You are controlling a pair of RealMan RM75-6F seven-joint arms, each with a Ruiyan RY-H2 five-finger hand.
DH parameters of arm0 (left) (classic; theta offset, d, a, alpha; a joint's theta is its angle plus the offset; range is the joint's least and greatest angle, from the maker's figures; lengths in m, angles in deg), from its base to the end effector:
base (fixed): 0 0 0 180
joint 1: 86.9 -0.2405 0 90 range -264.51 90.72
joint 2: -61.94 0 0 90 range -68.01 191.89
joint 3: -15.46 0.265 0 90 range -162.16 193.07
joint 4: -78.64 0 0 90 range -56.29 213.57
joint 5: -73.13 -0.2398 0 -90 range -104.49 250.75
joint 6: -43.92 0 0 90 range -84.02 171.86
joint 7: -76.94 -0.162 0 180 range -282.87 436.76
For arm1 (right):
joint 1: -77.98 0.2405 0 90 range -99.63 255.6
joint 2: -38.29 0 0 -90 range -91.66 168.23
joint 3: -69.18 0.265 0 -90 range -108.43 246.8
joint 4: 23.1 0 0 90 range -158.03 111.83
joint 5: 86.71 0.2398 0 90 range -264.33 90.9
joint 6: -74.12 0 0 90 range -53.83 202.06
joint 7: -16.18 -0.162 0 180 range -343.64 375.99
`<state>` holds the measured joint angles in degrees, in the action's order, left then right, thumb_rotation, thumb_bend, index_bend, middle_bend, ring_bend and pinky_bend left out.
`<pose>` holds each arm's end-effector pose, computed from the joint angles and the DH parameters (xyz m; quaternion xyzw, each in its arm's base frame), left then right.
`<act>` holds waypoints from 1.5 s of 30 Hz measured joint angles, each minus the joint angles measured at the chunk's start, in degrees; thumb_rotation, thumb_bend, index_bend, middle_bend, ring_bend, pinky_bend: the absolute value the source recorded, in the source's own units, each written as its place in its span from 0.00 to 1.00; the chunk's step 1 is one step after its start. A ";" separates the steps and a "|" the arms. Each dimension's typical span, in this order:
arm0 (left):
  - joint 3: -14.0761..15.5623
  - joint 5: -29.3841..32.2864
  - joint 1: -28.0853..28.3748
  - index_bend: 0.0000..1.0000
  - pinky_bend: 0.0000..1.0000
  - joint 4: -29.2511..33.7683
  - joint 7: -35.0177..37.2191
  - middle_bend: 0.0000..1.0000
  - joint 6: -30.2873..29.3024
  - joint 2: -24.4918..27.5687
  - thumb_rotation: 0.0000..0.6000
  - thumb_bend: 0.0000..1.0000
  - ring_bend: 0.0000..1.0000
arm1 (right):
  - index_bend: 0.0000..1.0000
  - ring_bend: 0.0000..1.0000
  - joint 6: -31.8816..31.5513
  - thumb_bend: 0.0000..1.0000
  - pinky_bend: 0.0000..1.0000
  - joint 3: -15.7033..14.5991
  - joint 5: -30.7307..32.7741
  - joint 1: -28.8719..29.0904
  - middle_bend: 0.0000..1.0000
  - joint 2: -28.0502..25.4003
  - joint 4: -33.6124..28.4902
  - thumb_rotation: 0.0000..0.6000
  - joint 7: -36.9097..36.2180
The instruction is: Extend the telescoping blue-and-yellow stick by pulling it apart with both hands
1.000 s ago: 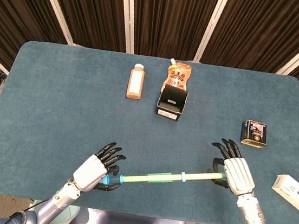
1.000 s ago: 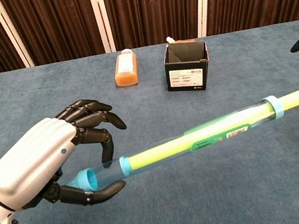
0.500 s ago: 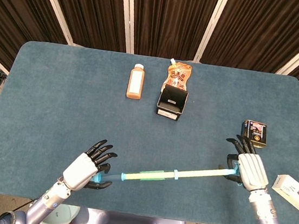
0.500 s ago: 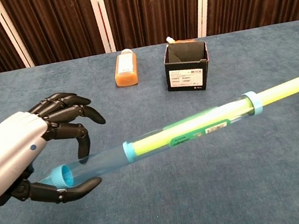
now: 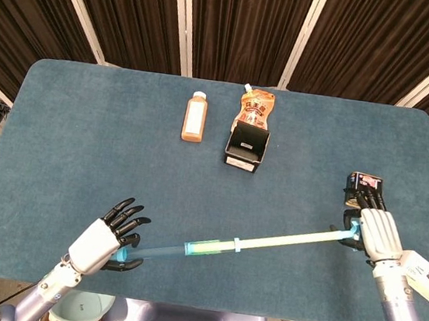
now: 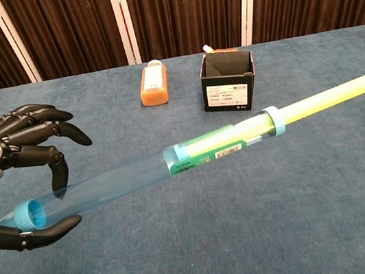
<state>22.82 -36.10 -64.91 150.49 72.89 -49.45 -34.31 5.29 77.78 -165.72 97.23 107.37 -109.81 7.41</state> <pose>-0.1928 0.2086 -0.0422 -0.7173 -0.2245 -0.5703 0.3313 -0.3024 -0.3078 0.0987 0.6049 -0.4434 0.4278 0.5045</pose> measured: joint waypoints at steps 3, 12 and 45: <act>0.08 -0.28 -0.27 0.75 0.10 0.65 0.57 0.26 -0.38 0.94 1.00 0.39 0.12 | 0.85 0.09 0.60 0.33 0.00 0.50 1.00 0.28 0.22 -0.29 0.29 1.00 -0.40; 0.19 -1.27 -1.28 0.75 0.10 1.30 1.41 0.26 -1.69 2.62 1.00 0.39 0.12 | 0.85 0.09 2.01 0.33 0.00 1.87 3.87 1.19 0.22 -0.39 1.51 1.00 0.29; -1.36 -1.79 -3.37 0.76 0.10 0.10 2.04 0.28 -2.58 3.90 1.00 0.39 0.13 | 0.86 0.11 7.90 0.32 0.00 6.56 14.26 4.43 0.22 -0.21 8.09 1.00 2.36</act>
<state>21.46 -37.90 -68.28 150.59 74.93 -52.03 -30.41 13.19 84.35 -151.46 101.66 107.16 -101.72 9.77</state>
